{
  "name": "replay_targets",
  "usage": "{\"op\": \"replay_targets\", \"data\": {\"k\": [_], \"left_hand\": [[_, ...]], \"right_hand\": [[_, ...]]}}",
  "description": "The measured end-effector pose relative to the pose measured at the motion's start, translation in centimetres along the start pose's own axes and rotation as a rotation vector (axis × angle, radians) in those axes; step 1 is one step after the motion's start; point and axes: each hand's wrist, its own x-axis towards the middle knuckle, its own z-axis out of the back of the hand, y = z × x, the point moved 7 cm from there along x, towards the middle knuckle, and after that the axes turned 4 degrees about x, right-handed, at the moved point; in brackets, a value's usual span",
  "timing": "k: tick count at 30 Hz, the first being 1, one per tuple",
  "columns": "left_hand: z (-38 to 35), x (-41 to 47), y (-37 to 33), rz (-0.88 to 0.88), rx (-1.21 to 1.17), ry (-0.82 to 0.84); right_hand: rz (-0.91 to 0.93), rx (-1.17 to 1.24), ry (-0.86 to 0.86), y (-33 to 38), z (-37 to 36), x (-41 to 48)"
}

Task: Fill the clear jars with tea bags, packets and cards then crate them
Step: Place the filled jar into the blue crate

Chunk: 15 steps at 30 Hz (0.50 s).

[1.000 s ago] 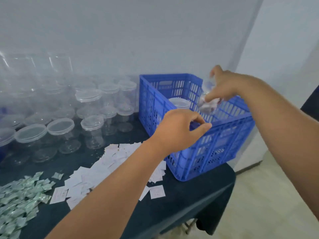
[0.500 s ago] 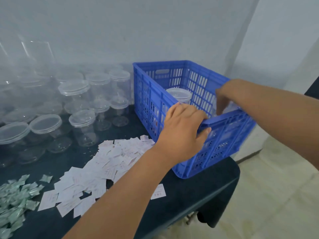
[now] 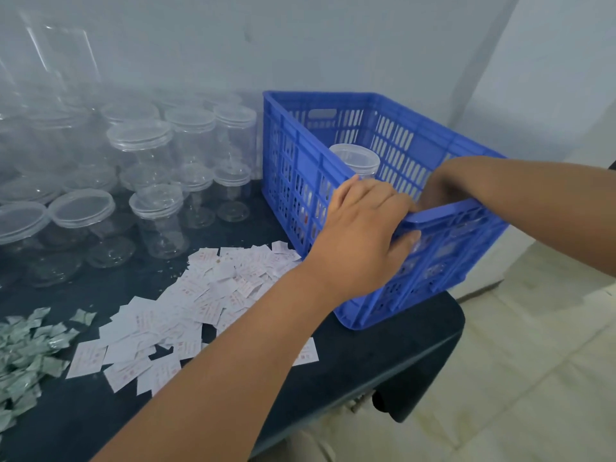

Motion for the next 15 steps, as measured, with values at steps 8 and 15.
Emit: {"op": "replay_targets", "data": {"k": [8,15], "left_hand": [[0.2,0.2,-0.2,0.016,0.007,0.072],[4.9,-1.6,-1.2,-0.021,-0.173,0.040]], "right_hand": [[0.204,0.309,-0.462,0.0,6.9,-5.1],[0.682,0.597,-1.169,2.9,9.5,-18.5]]}}
